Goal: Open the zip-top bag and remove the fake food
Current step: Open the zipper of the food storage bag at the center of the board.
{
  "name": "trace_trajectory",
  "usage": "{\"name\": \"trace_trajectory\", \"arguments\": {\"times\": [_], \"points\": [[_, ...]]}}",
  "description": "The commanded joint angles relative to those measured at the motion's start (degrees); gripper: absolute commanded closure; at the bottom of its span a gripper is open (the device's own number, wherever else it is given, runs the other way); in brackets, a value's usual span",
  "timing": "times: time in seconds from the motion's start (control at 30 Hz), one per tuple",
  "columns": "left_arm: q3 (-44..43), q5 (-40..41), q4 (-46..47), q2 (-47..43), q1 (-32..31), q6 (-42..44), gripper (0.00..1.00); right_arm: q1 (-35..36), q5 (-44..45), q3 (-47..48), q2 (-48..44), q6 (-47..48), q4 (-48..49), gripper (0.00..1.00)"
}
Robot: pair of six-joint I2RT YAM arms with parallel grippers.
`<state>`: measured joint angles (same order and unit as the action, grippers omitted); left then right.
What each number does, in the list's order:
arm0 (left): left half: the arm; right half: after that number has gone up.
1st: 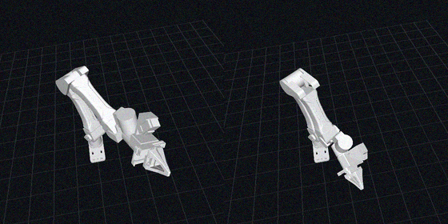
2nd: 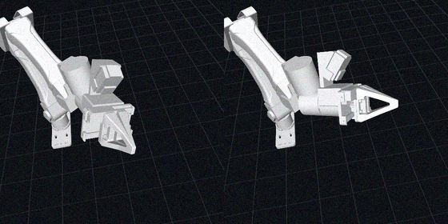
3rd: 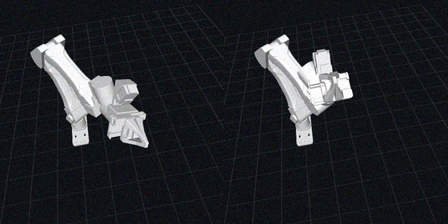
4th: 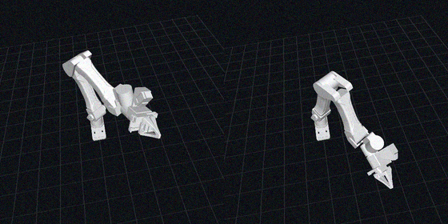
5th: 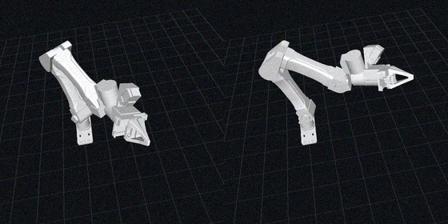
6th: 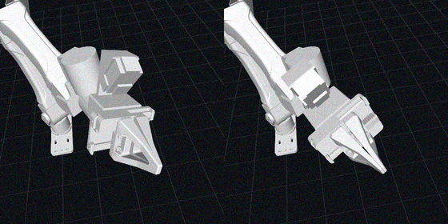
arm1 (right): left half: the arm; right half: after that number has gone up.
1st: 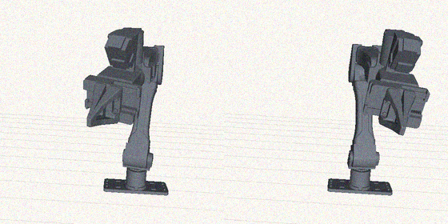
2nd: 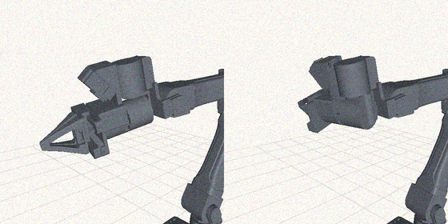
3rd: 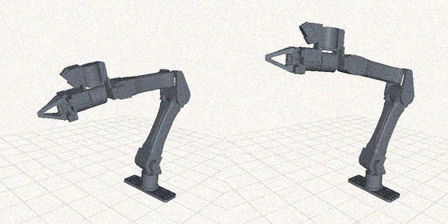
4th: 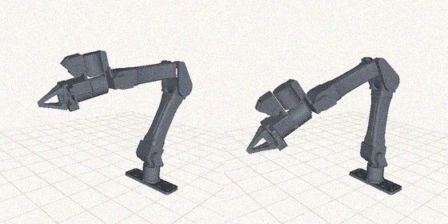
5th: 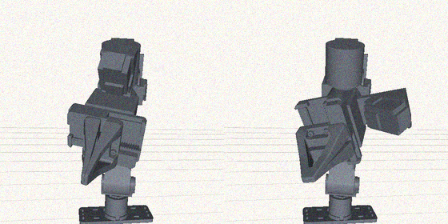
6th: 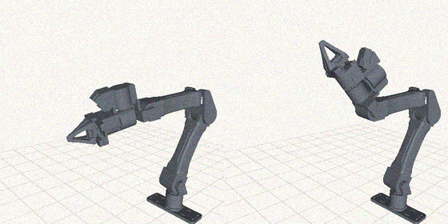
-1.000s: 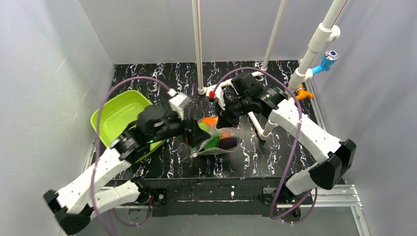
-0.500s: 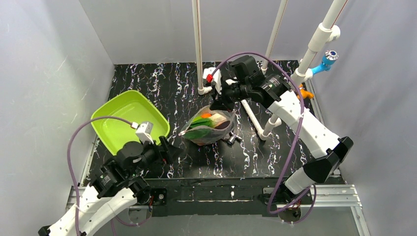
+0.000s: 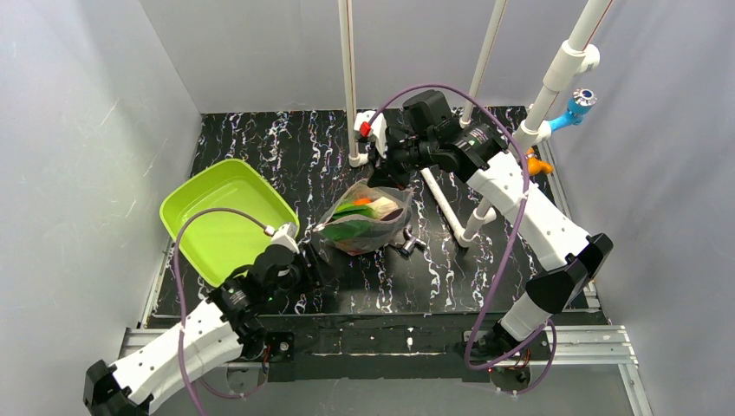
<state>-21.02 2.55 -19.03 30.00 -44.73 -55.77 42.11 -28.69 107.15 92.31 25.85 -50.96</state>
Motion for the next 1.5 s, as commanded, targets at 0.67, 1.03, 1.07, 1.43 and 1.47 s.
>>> {"name": "trace_trajectory", "arguments": {"times": [0.67,1.03,1.07,1.43,1.47], "points": [[-17.1,4.6,38.6,41.0,4.9,6.2,0.47,-0.1,-3.3,-0.2,-2.6,2.0,0.3,0.99],[-20.2,-7.5,45.9,51.7,13.2,10.5,0.47,-0.2,-5.2,-16.6,-5.2,-1.2,9.2,0.99],[-19.7,-7.9,44.5,50.5,13.3,11.1,0.47,-0.3,-4.0,-18.1,-5.1,-2.0,10.7,0.99],[-12.8,-8.6,11.5,17.5,14.0,17.5,0.22,-3.0,-0.6,-21.6,-4.5,-13.7,19.5,0.99],[-12.0,-9.3,9.3,14.1,14.1,16.9,0.21,-3.0,-1.0,-22.4,-4.4,-15.1,20.4,0.99]]}}
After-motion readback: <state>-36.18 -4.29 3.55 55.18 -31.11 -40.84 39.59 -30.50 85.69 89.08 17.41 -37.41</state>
